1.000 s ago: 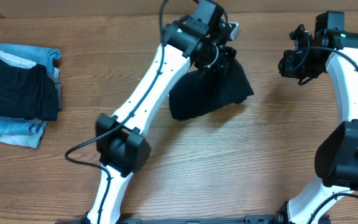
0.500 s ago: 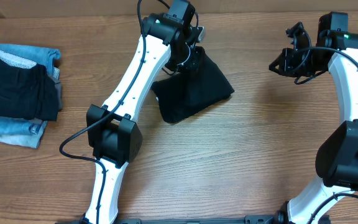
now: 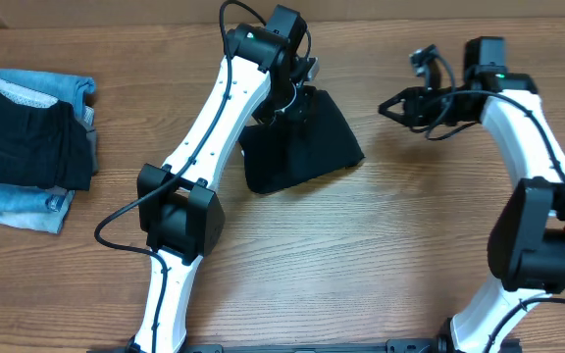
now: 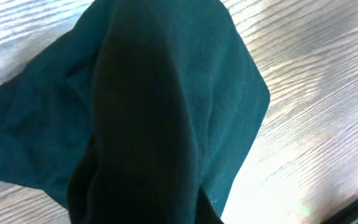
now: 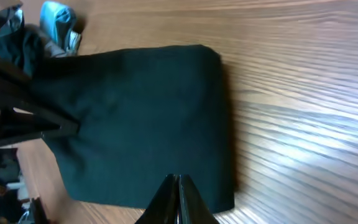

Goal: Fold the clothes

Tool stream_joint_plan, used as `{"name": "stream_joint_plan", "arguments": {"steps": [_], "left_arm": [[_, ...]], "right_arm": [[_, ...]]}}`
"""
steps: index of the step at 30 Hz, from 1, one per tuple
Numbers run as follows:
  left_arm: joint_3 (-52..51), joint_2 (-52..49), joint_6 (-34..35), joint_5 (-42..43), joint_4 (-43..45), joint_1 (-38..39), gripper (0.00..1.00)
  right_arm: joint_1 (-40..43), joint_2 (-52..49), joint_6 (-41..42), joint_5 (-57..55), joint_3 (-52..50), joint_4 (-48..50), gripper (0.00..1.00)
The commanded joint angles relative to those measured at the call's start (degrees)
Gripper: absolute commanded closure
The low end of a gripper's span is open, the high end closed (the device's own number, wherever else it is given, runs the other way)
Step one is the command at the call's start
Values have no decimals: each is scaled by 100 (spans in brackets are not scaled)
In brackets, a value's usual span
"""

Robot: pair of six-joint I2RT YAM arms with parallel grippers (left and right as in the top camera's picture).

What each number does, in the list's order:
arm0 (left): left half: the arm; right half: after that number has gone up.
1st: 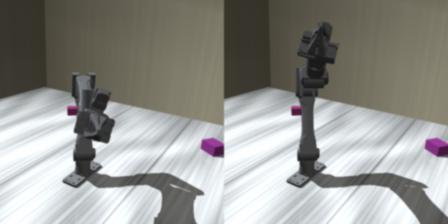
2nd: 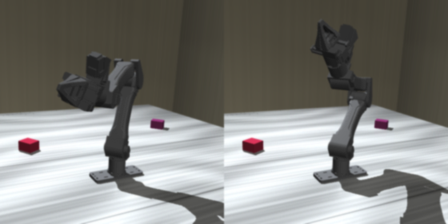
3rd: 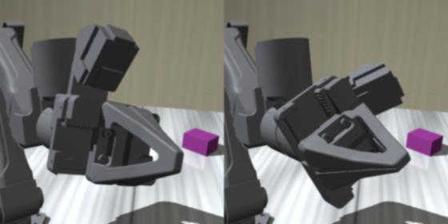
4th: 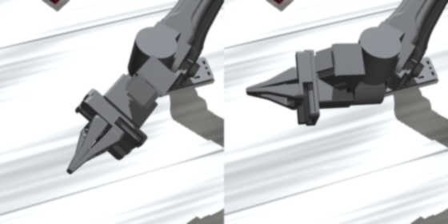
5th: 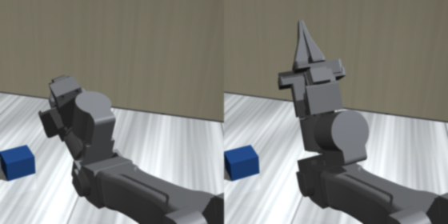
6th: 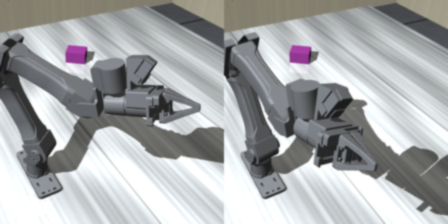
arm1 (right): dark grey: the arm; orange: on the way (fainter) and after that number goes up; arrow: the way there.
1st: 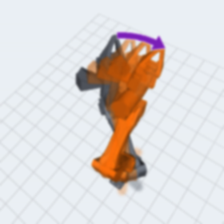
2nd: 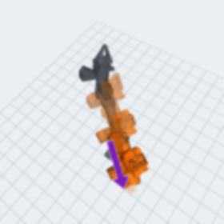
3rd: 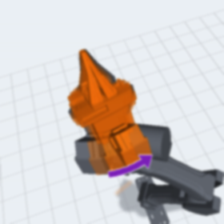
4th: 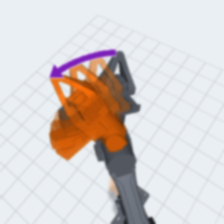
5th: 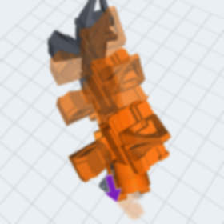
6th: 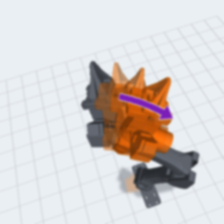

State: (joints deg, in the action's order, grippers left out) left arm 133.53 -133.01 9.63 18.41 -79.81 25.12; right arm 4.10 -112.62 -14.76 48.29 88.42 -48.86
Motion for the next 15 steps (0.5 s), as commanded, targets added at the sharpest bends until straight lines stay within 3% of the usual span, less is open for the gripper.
{"name": "stream_joint_plan", "arguments": {"steps": [1, 4, 7, 15], "left_arm": [[149, 0, -195, 68, 39, -44, 96], [149, -7, -192, -7, 79, -35, 96], [149, -7, -138, -807, -284, -48, 96], [146, -7, -122, -1139, -420, -107, 96]], "right_arm": [[-2, -190, 125, 96, -68, 37, 96], [15, -184, 125, 28, -66, 39, 96], [-31, -186, 103, 133, -66, 83, 96], [-671, -337, 103, 409, -72, 186, 96]]}}
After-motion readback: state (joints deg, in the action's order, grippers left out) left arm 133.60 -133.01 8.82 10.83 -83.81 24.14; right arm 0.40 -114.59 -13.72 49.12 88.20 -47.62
